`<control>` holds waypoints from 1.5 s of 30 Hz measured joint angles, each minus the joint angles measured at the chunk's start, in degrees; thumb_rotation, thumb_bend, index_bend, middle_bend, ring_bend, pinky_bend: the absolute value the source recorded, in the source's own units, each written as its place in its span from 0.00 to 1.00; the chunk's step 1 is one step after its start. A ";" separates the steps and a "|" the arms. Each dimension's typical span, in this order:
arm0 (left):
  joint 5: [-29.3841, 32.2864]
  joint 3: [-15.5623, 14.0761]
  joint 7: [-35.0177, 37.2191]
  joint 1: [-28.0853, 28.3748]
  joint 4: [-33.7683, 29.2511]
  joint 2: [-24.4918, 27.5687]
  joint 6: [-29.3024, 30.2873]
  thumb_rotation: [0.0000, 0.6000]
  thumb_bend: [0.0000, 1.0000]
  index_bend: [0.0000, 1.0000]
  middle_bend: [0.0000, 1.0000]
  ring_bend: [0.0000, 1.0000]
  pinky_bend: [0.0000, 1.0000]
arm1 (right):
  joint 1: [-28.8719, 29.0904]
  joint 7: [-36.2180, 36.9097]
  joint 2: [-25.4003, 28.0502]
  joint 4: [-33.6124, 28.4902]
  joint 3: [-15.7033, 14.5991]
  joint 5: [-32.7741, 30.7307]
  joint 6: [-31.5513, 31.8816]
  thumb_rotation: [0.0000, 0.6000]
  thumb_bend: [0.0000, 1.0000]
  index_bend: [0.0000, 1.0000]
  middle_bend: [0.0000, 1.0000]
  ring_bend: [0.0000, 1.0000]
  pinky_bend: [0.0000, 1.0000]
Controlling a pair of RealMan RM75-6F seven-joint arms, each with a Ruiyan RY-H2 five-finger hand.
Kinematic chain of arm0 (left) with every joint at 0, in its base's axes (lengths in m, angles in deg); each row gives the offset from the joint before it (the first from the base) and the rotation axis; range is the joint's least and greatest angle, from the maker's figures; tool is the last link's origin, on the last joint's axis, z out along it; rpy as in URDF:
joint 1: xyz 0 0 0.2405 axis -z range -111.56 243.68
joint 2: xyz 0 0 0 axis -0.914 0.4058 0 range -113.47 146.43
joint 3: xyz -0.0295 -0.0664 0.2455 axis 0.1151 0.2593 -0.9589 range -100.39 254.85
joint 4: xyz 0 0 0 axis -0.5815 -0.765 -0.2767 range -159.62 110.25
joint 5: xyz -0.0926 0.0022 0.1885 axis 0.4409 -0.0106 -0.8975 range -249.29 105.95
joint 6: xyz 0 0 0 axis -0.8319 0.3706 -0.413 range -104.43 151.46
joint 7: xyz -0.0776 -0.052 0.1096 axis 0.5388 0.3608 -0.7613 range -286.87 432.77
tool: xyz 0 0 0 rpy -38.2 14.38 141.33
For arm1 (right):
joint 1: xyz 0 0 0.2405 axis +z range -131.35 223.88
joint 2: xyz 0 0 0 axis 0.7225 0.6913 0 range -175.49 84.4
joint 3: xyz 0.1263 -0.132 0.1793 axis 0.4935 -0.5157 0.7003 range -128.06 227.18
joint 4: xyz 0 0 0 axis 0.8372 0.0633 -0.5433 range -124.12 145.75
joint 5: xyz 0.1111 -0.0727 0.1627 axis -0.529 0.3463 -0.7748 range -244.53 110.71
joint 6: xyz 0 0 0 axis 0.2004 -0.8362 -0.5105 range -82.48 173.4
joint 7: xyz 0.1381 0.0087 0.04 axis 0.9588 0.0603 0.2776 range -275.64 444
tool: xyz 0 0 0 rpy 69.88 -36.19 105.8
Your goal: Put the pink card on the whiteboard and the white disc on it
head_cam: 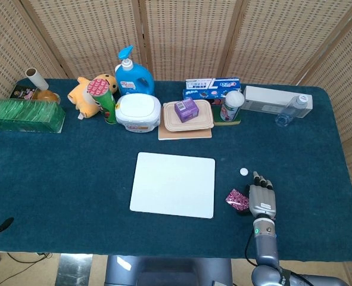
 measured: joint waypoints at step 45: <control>4.46 1.50 3.39 0.91 0.31 1.25 -2.07 1.00 0.07 0.00 0.00 0.00 0.00 | 28.40 -22.32 -23.17 12.62 16.40 -14.23 -0.05 0.91 0.18 0.42 0.00 0.00 0.00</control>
